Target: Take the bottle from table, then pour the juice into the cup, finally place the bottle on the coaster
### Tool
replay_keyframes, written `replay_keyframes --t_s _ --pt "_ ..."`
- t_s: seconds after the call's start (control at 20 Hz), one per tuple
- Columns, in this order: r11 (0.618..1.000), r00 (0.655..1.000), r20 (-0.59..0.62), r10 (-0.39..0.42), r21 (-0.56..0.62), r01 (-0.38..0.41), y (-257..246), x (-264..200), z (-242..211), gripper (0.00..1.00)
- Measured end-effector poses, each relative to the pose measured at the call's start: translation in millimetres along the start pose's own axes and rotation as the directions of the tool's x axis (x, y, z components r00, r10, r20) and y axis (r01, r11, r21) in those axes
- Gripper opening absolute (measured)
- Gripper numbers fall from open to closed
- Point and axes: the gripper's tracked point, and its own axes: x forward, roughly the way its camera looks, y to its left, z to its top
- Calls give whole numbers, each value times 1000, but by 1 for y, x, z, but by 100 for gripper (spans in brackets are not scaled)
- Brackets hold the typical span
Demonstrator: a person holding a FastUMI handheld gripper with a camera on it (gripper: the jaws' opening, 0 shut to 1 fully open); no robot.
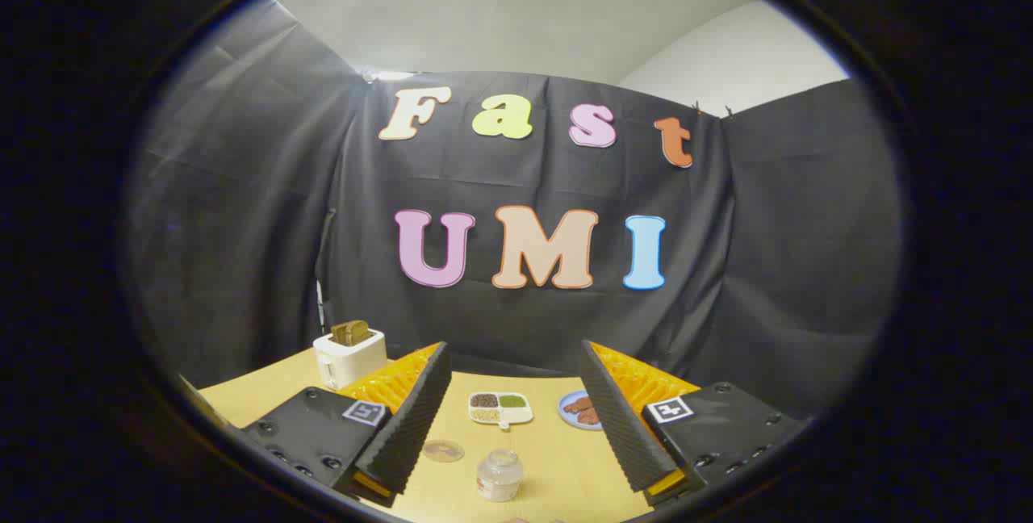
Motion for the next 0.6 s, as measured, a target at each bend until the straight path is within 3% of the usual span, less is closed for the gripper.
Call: replay_keyframes --t_s 0.6 --pt "996 998 19 65 -62 -64 40 -13 -4 100"
